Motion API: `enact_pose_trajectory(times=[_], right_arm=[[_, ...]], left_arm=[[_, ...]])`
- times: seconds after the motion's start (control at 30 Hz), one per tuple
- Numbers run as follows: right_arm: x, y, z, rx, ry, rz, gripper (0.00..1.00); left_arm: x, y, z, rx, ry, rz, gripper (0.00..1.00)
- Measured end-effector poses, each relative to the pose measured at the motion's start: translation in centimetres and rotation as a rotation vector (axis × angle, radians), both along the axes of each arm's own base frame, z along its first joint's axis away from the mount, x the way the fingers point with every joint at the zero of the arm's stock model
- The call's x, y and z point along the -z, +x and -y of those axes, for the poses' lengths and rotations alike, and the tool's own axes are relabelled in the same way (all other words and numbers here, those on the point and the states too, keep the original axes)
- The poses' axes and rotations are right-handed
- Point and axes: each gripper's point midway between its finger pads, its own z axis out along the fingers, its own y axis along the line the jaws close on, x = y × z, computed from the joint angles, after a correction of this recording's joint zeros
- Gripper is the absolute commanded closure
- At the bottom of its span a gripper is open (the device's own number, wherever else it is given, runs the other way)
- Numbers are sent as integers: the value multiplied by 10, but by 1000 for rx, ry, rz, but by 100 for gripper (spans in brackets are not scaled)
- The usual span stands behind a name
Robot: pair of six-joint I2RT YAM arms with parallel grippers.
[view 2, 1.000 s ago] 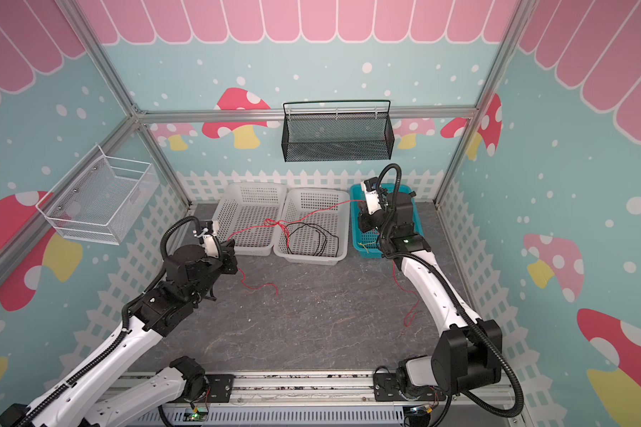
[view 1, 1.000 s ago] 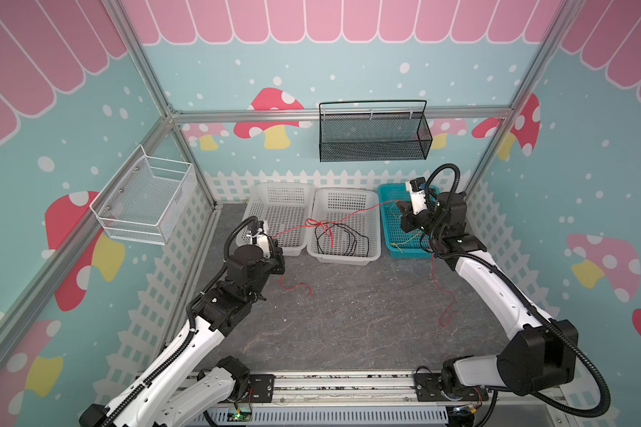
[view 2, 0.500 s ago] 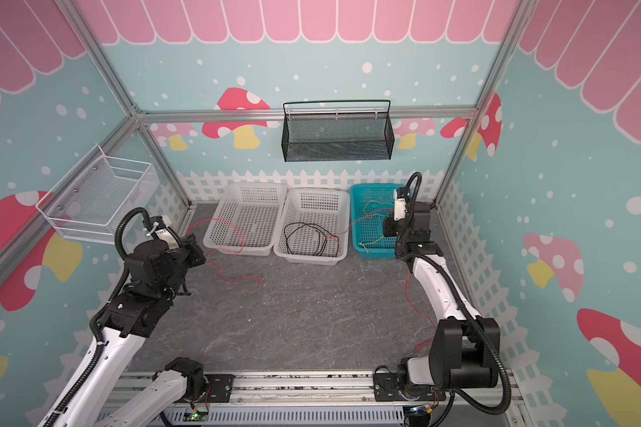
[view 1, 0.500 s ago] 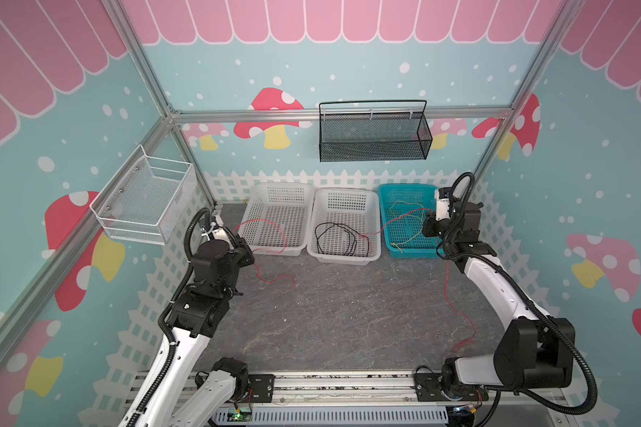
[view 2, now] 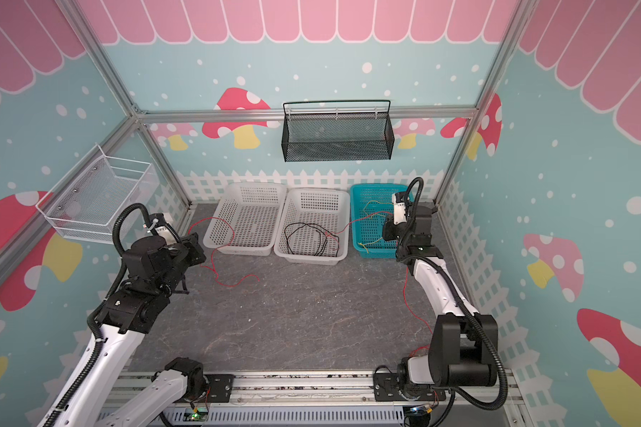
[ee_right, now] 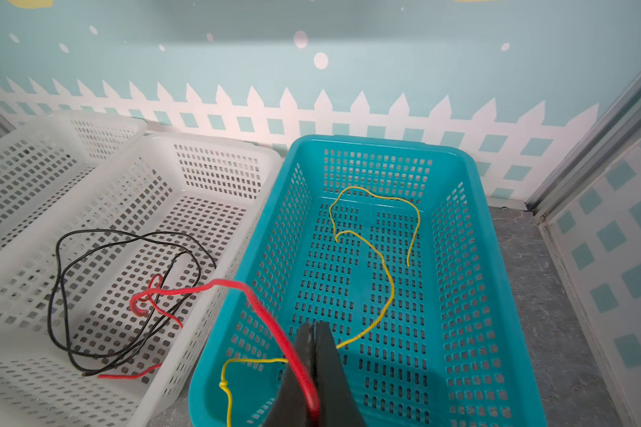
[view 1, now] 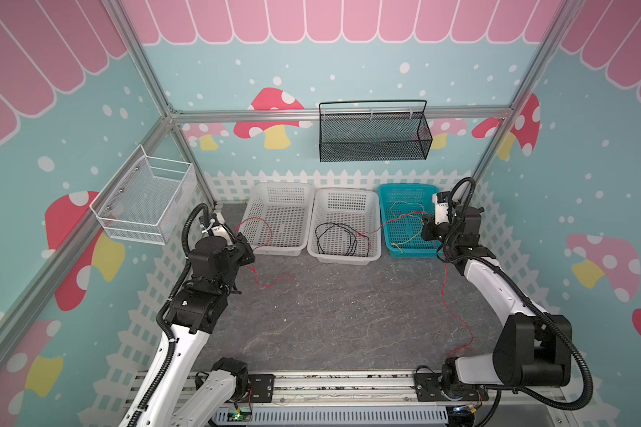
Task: Untangle and sort cables by color
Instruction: Untie the cable, then place the cable into the container.
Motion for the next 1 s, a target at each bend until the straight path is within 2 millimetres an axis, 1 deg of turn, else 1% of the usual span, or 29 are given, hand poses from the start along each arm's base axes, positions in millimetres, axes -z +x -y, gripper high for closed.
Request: enact_pose_trajectory(times=[0.17, 0.23, 0.5, 0.7, 0.77, 0.87, 0.93, 1.0], right_arm=[[-9, -5, -11, -62, 22, 35, 100], [-14, -6, -14, -80, 27, 53, 100], [-22, -9, -23, -133, 51, 76, 100], [-27, -11, -31, -174, 76, 91, 100], [-29, -11, -33, -185, 83, 97, 100], [-31, -12, -35, -199, 91, 102, 100], [-32, -12, -36, -204, 95, 104, 100], [-32, -12, -37, -209, 97, 106, 100]], left_arm=[[-33, 14, 8, 37, 3, 56, 100], [-41, 22, 11, 44, 6, 69, 100], [-55, 69, 22, 62, 26, 73, 100], [-79, 104, 27, 55, 59, 143, 100], [-87, 120, 28, 46, 75, 175, 100], [-90, 142, 32, 46, 94, 214, 100], [-83, 160, 35, 48, 111, 217, 100], [-72, 178, 38, 46, 130, 211, 100]])
